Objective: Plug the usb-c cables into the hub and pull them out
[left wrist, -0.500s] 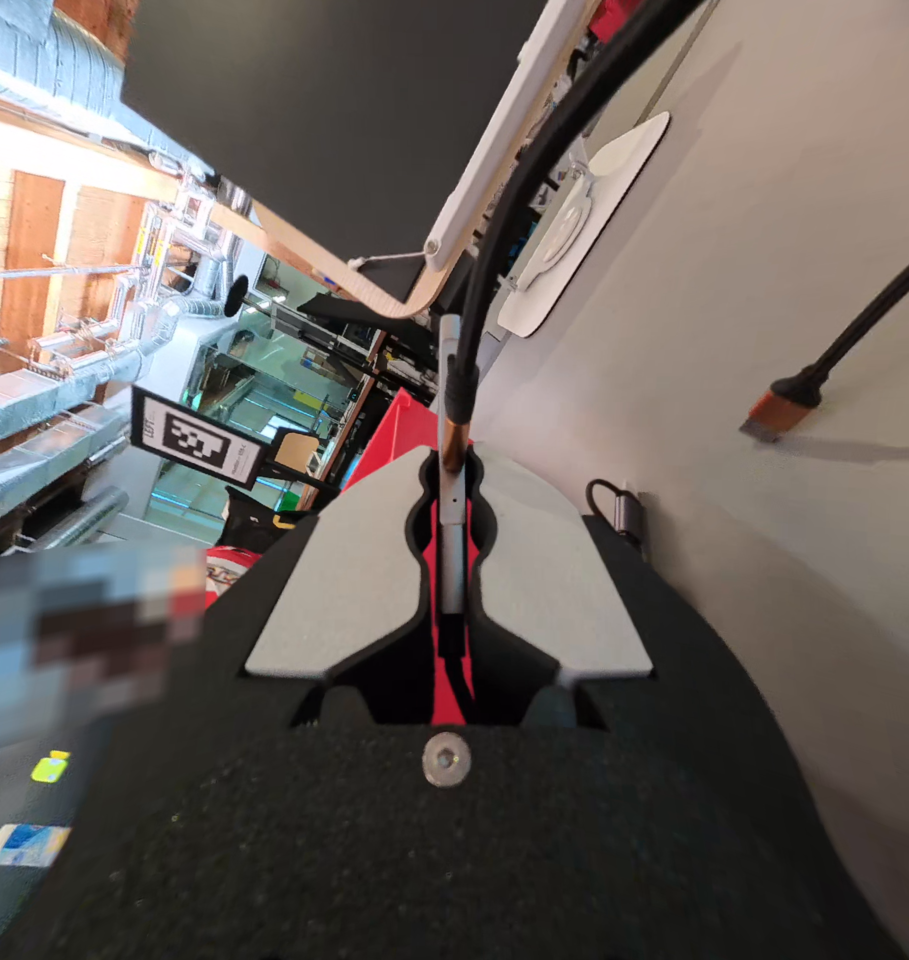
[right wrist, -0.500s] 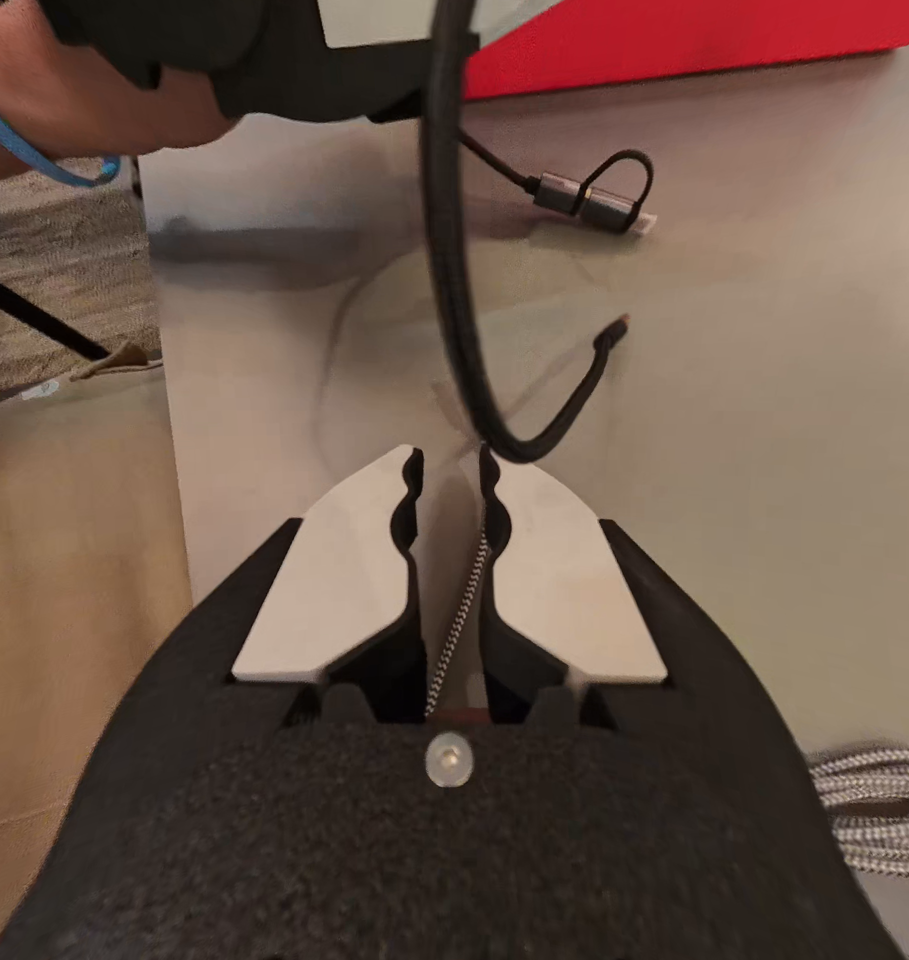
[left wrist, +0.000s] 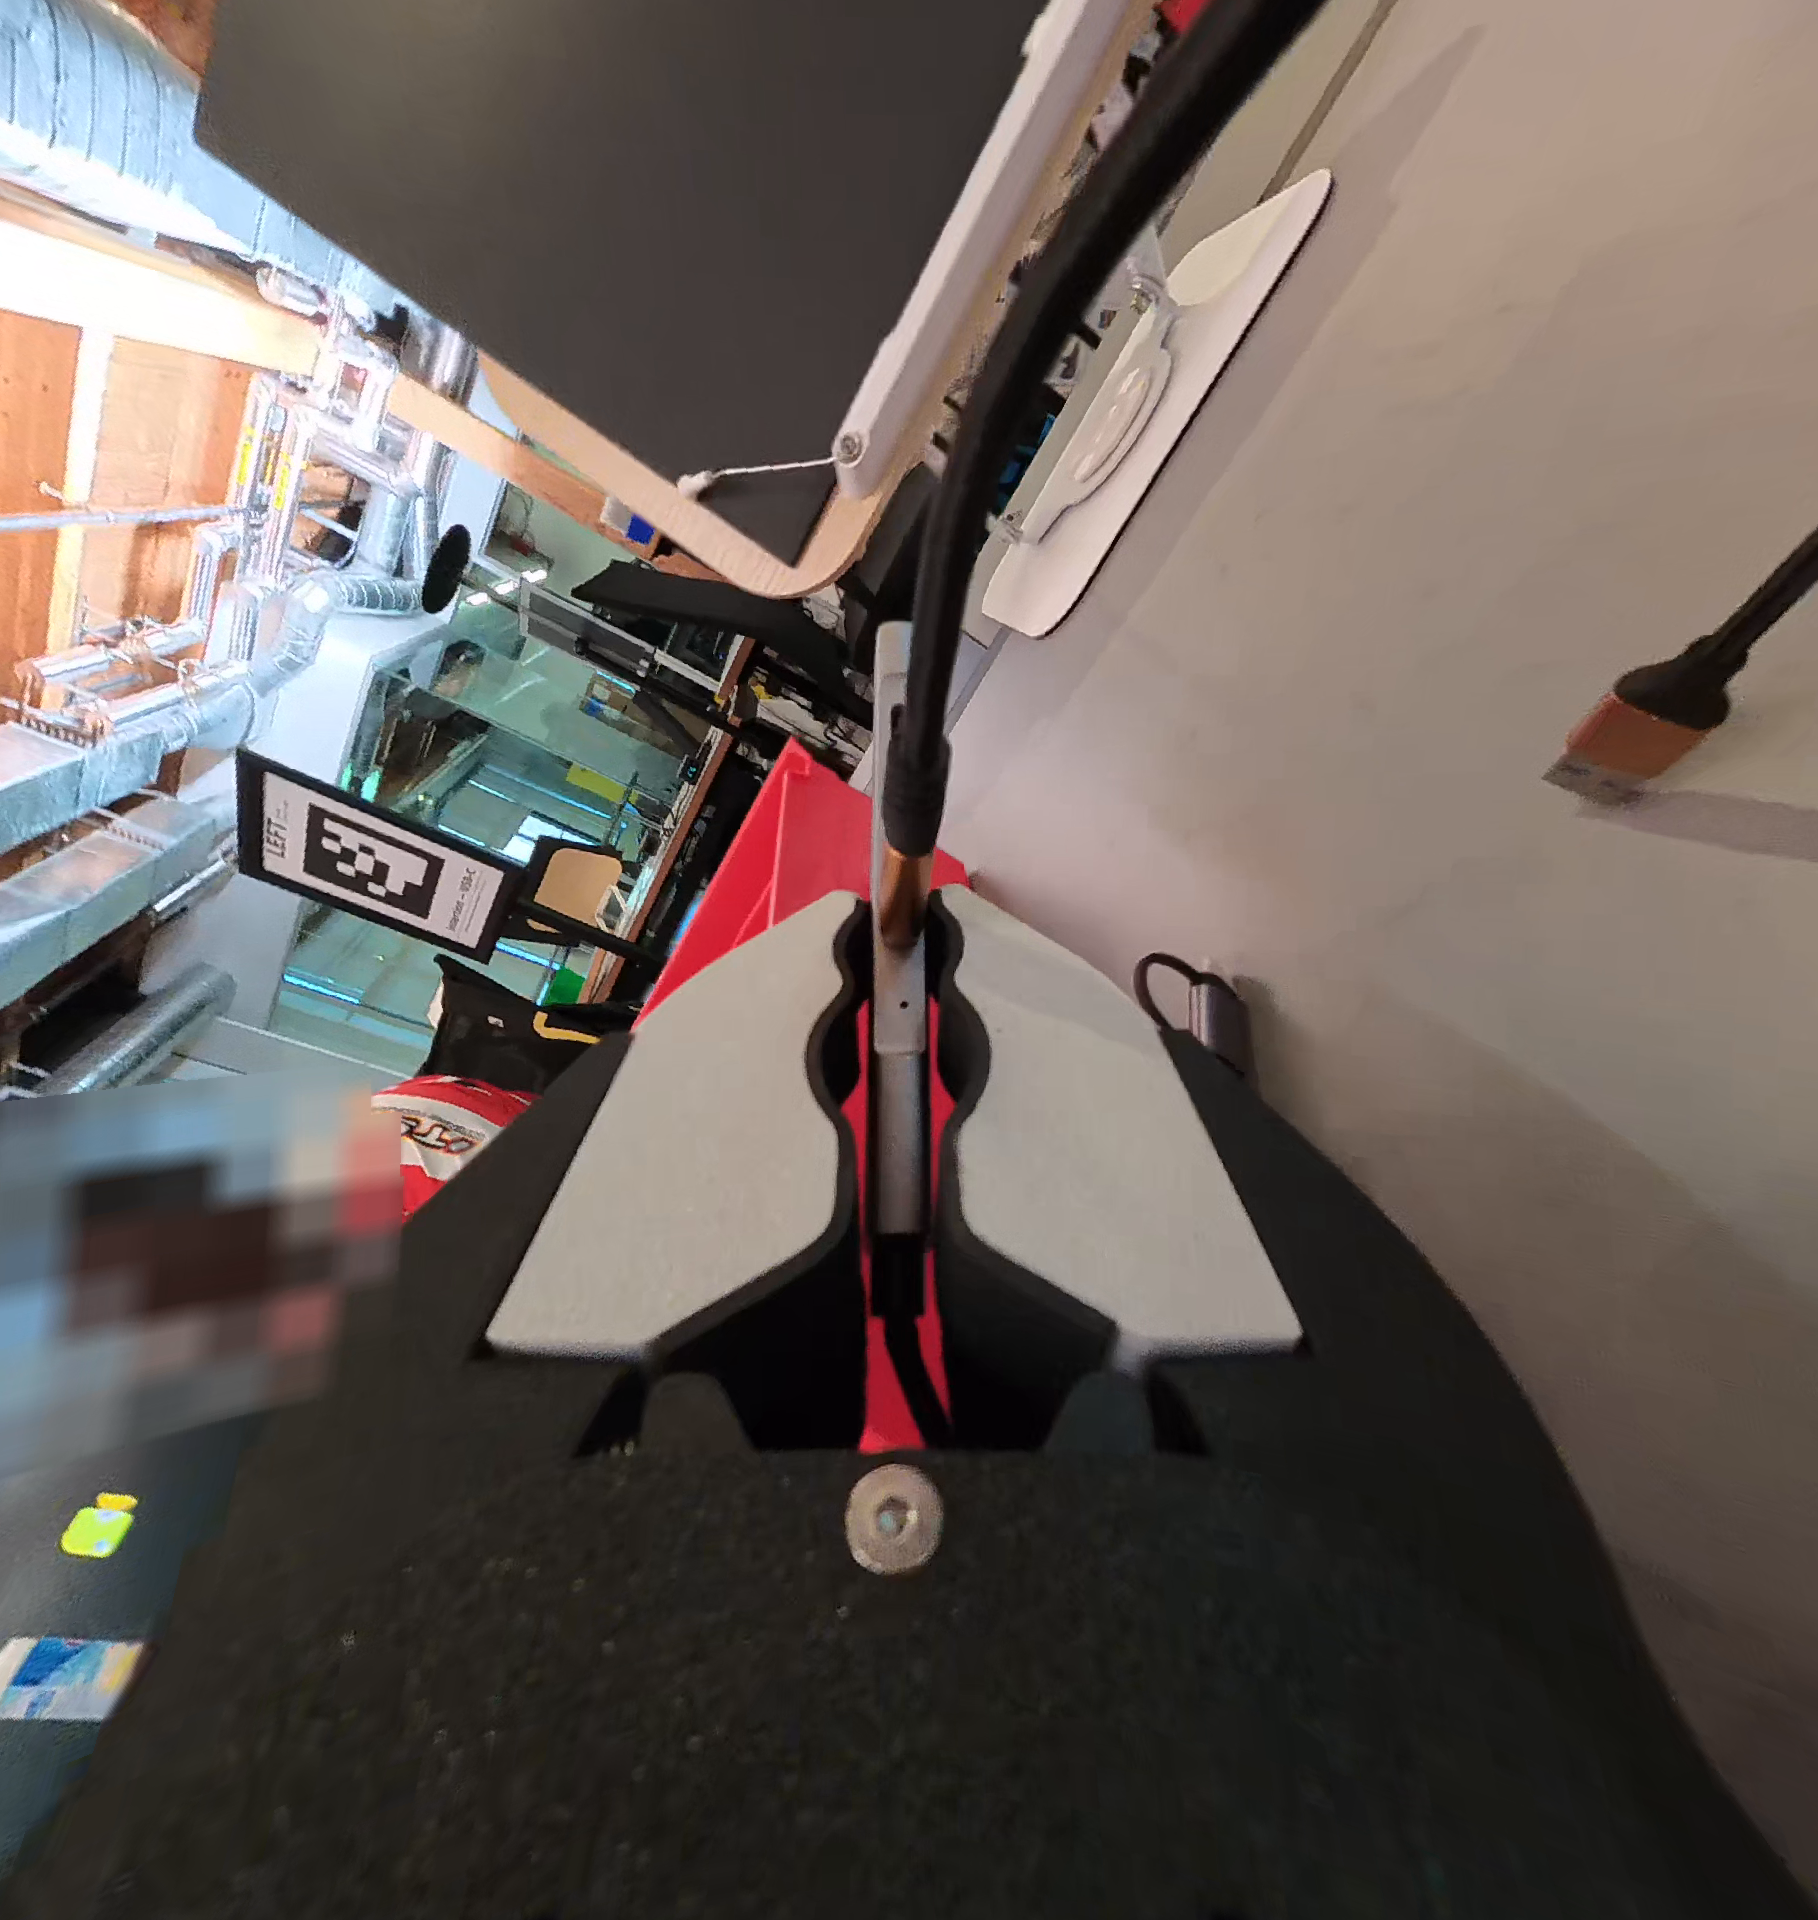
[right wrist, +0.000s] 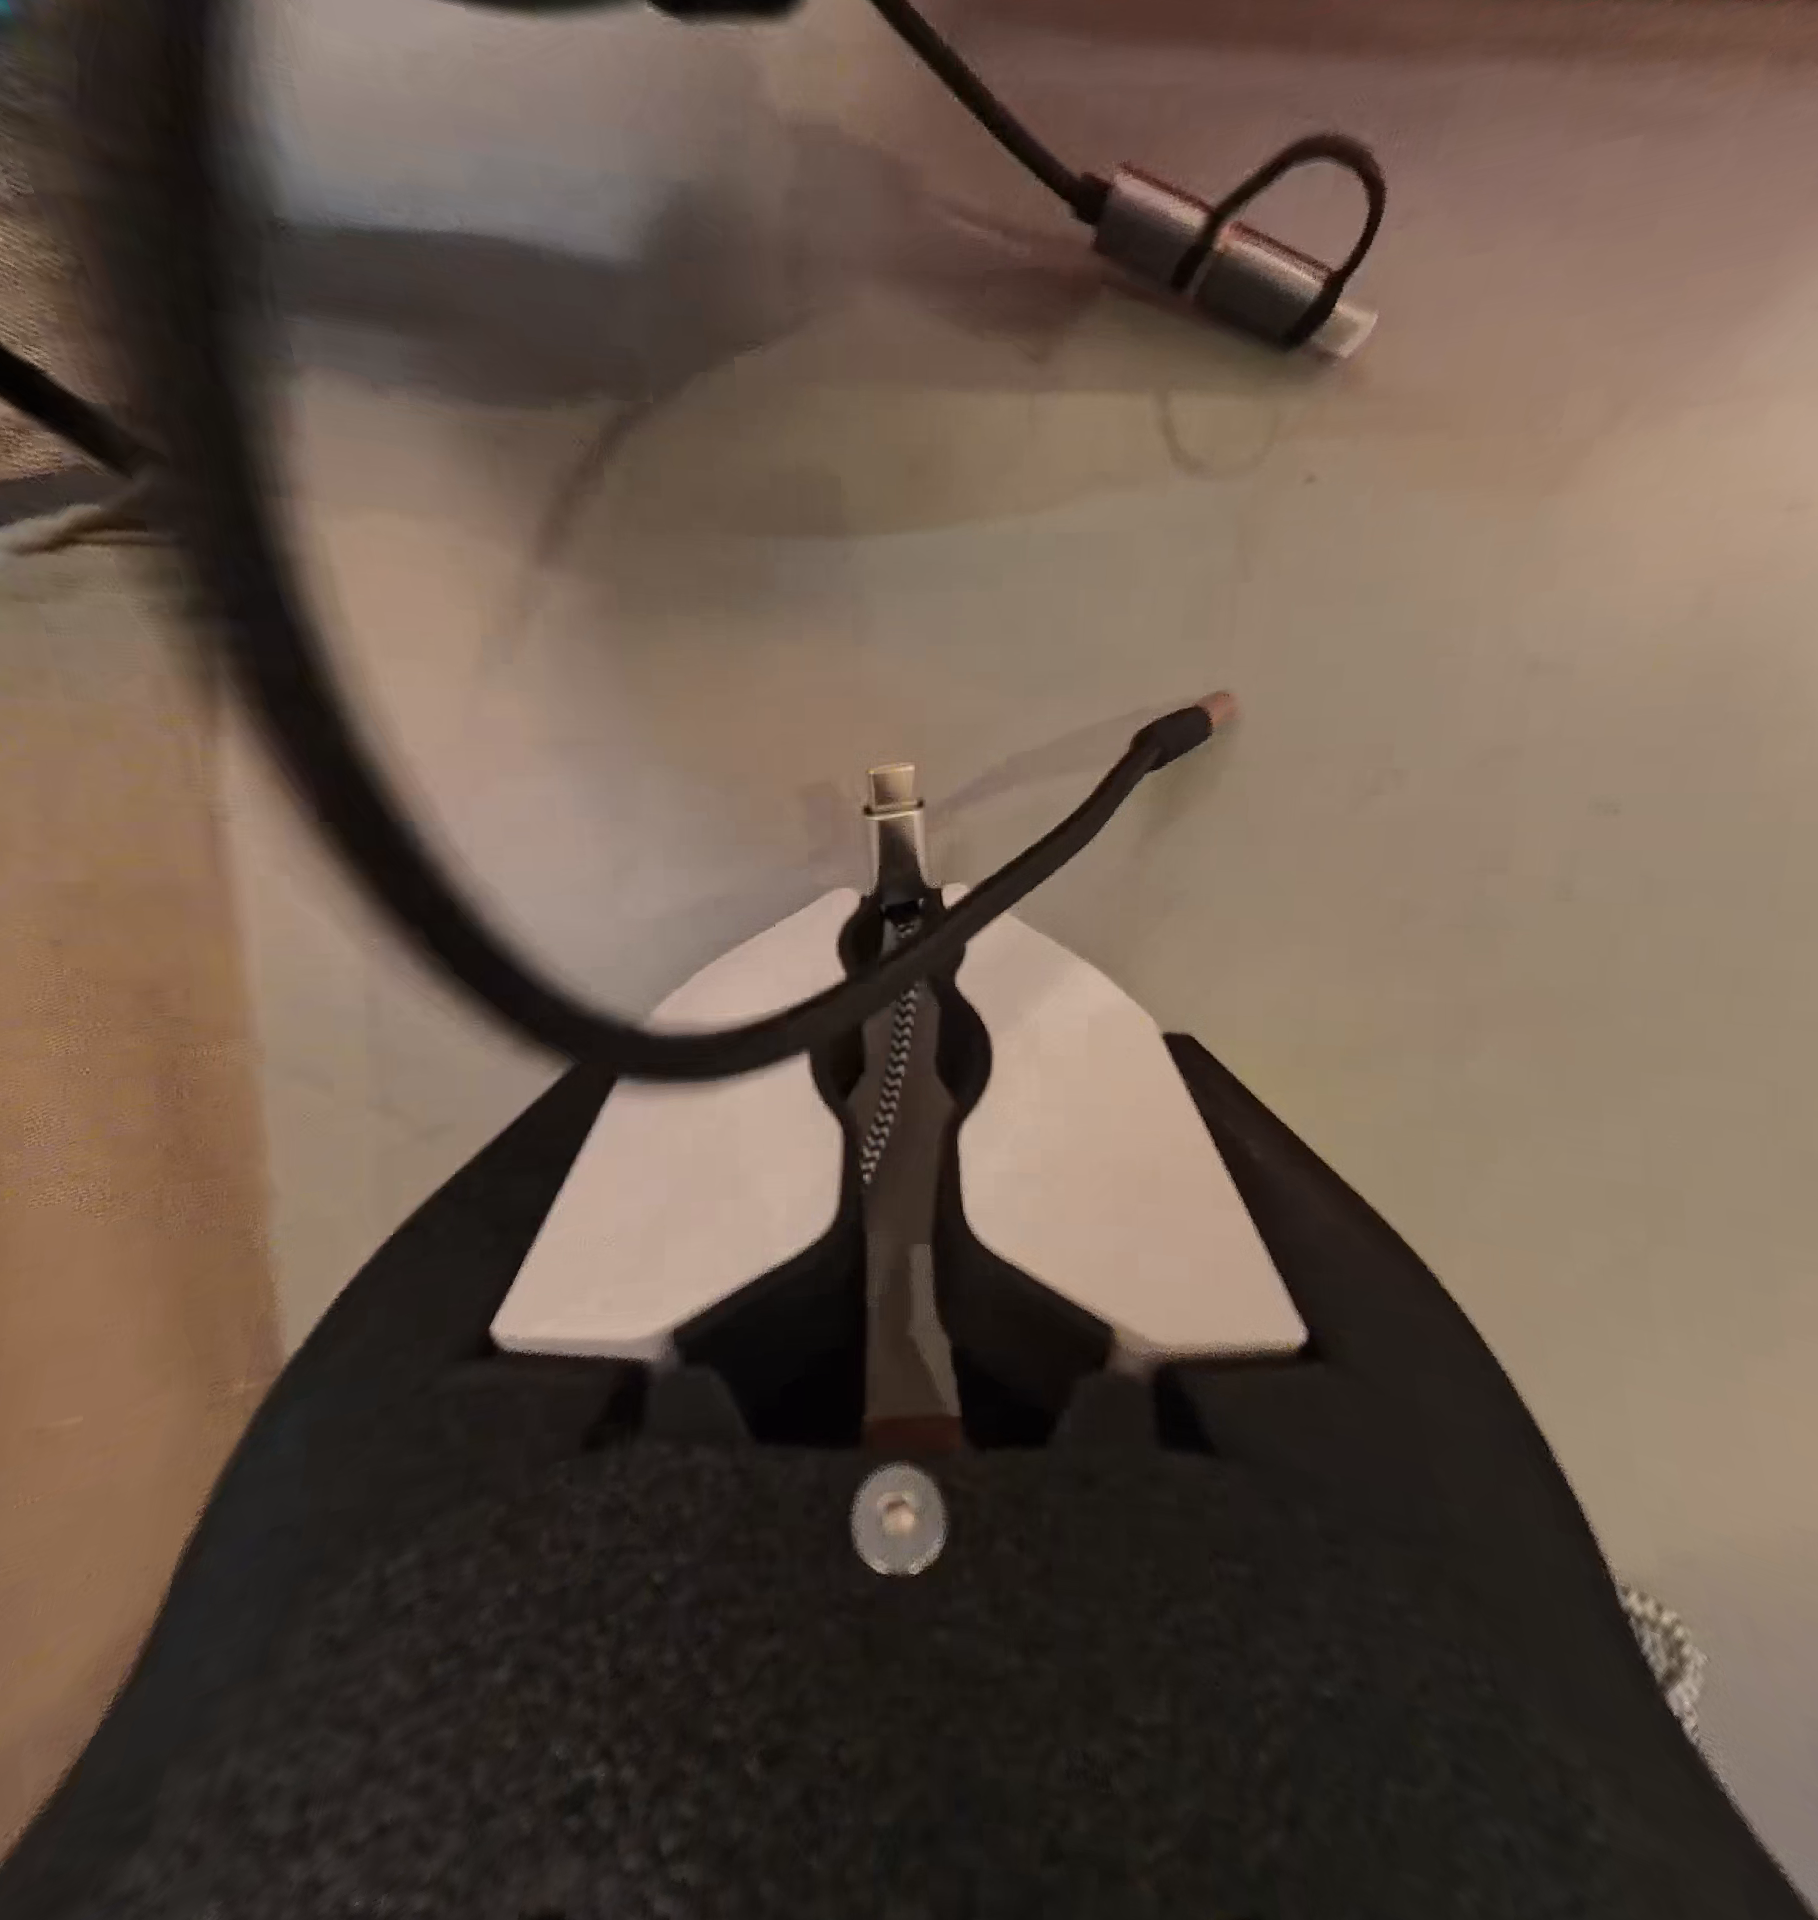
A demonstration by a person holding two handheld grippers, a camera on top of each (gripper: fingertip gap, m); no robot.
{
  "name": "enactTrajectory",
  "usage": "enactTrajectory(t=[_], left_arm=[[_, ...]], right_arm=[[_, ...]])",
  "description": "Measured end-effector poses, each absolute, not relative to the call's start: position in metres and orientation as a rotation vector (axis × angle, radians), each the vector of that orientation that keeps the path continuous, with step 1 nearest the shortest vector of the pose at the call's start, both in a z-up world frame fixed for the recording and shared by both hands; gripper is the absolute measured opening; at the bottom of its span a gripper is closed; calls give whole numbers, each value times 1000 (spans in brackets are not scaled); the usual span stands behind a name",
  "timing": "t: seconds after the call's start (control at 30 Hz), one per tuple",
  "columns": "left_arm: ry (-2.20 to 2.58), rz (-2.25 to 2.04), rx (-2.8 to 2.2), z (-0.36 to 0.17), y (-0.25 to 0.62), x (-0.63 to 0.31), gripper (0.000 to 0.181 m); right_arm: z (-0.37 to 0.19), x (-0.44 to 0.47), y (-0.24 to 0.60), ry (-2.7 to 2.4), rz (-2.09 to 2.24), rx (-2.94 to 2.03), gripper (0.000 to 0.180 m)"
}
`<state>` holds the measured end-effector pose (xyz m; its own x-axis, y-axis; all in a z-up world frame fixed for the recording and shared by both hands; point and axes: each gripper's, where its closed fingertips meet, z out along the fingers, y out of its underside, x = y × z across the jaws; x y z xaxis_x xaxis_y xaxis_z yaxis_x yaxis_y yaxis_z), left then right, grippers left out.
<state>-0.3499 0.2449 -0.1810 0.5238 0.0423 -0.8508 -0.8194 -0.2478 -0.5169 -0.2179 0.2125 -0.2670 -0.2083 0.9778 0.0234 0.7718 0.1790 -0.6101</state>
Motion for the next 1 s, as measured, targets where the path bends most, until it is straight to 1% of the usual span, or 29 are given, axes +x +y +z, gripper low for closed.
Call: enactTrajectory(t=[0.03, 0.1, 0.23, 0.33, 0.43, 0.5, 0.6, 0.73, 0.87, 0.9, 0.93, 0.97, 1.0], left_arm=[[699, 953, -1615, -183, 245, -348, 9], [761, 999, -1594, -185, 245, -342, 9], [902, 1140, -1511, -185, 246, -327, 9], [1017, 1202, -1436, -188, 248, -305, 9], [1060, 1259, -1410, -187, 250, -295, 9], [1061, 1252, -1413, -187, 250, -295, 9], [1036, 1260, -1437, -186, 246, -308, 9], [1014, 1192, -1480, -192, 245, -312, 9], [1053, 1180, -1466, -196, 248, -301, 8], [1067, 1183, -1459, -197, 248, -298, 8], [1077, 1183, -1455, -197, 249, -296, 8], [1082, 1183, -1451, -197, 249, -294, 8], [1088, 1185, -1444, -197, 248, -293, 8]], right_arm=[[-262, -208, 208, -2068, 682, -1648, 4], [-255, -182, 211, -2093, 595, -1685, 3], [-235, -137, 261, -1979, 273, -1860, 1], [-210, -151, 271, -1865, 374, -1886, 0], [-197, -168, 275, -1803, 348, -1796, 0], [-208, -165, 251, -1922, 381, -1719, 0], [-245, -139, 211, -2137, 466, -1676, 9], [-275, -113, 207, -2070, 576, -1769, 22], [-287, -103, 220, -2042, 565, -1812, 18], [-287, -105, 218, -2034, 615, -1814, 14], [-287, -106, 216, -2032, 656, -1806, 6], [-287, -107, 215, -2027, 678, -1786, 2], [-287, -107, 216, -2026, 680, -1772, 2]])
